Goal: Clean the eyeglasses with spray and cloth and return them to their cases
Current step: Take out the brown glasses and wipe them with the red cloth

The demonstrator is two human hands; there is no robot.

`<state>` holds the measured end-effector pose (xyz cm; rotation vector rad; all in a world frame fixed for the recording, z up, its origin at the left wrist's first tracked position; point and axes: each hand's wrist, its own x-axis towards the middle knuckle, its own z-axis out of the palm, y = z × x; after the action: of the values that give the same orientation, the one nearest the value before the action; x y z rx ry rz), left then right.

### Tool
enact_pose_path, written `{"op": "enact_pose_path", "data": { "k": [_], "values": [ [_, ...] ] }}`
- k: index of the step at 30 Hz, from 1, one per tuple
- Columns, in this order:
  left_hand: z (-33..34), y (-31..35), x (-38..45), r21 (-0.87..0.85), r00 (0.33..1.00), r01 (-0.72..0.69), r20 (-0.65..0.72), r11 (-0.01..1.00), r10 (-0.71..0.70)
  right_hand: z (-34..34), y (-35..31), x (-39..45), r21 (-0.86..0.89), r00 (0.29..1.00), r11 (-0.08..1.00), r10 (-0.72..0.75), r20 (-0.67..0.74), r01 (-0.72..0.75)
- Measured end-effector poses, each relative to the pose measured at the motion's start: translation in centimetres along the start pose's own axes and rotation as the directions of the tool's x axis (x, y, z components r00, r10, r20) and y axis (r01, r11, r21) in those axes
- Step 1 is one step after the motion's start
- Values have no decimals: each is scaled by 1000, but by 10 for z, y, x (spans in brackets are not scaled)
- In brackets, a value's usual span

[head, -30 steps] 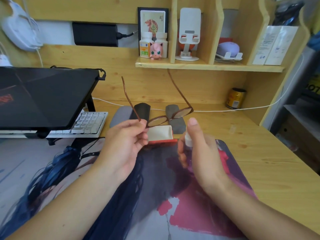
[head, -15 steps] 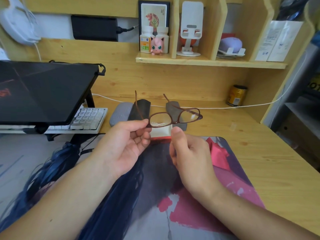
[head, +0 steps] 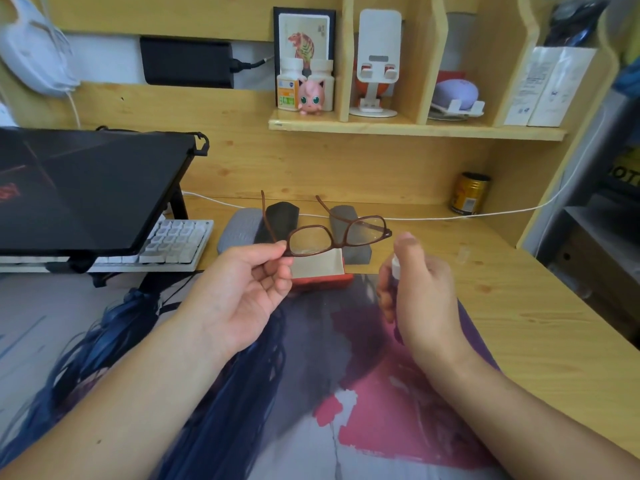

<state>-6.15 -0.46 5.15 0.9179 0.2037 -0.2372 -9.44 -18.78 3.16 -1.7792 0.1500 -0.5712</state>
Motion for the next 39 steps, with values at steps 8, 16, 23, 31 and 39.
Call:
{"op": "enact_pose_path", "data": {
  "k": [8, 16, 23, 31, 39],
  "values": [
    [-3, -3, 3, 32, 1000, 11, 5, 999, -11, -60, 2, 56, 246, 923, 967, 159, -350, -73],
    [0, -12, 1, 198, 990, -50, 136, 979, 23, -117, 71, 101, -28, 833, 976, 168, -526, -215],
    [-2, -12, 1, 323, 972, -178, 208, 930, 113, -115, 53, 87, -319, 687, 939, -317, -654, 129],
    [-7, -14, 7, 346, 962, -238, 213, 908, 171, -107, 1, 67, -560, 766, 814, 259, 588, 154],
    [-7, -16, 10, 318, 961, -245, 204, 916, 186, -84, 27, 68, -713, 686, 608, 353, 636, 349]
  ]
}}
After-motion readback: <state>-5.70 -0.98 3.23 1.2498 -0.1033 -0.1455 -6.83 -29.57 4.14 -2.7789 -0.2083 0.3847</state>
